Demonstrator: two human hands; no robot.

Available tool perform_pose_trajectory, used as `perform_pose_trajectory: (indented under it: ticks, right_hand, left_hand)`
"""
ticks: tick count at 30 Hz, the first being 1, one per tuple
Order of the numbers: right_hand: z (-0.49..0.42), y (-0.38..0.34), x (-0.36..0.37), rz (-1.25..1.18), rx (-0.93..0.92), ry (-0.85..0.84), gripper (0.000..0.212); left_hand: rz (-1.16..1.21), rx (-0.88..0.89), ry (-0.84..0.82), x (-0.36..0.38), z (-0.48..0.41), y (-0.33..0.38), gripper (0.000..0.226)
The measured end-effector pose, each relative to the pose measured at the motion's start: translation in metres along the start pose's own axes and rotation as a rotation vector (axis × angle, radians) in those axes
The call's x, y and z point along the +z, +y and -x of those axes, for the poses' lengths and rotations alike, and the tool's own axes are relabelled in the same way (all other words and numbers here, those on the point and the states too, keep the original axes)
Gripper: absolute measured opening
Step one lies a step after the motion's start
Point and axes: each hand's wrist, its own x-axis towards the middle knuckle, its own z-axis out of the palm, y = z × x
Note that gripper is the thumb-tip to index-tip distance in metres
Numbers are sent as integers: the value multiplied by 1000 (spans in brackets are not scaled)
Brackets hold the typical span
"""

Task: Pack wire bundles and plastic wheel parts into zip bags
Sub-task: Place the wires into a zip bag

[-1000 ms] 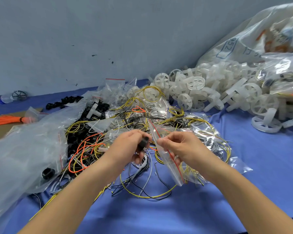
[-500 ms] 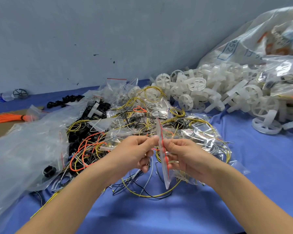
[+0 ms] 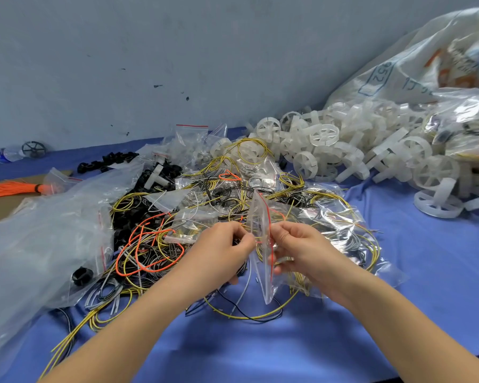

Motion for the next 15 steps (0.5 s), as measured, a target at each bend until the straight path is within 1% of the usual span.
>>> perform_pose_trajectory:
  ticks: [1,2,3,4,5,6,7,8,9,10,11,12,13,15]
  right_hand:
    - [0,-1,-1,-12,-14,4,24]
    - [0,-3,-2,-28,-31,8,24]
    - [0,-4,-4,-46,-52,12,24]
    - [0,-6,-5,-63,-74,13,24]
    - [-1,-7,-6,-75,-92,10,24]
    - [-1,-8,-6,-75,-105,3,24]
    - [-1,-8,-6,-57,-115,-5,24]
    - [-1,-7,-6,-24,-124,-9,25]
    - [-1,-7,-6,12,-131,-8,26]
    - [-1,-7,-5,44,-135,-4,26]
    - [-1,-8,-5,68,-139,-1,26]
    - [0,-8,-5,83,-142,-3,26]
    - [2,-10,-4,92,-149,-12,27]
    - [5,-15,-3,100,-167,-44,27]
  left_hand:
    - [-48,3,52,-2,1,-2,20]
    - [-203,52,124,-4,3,-4,18]
    - [-487,158,226,-5,4,-7,15]
    - [-727,259,287,-4,5,-10,16]
    - [-861,374,346,-2,7,-9,21]
    - [-921,504,353,-1,8,-5,26]
    - [-933,635,333,2,8,-1,25]
    - [-919,749,319,6,8,1,19]
    - [-891,776,281,8,9,6,9]
    - [-885,765,256,11,9,9,4]
    - [-822,690,224,12,10,12,15]
    - [-693,578,171,11,8,11,21]
    - [-538,429,77,8,6,10,23]
    - [-358,266,-41,3,0,9,24]
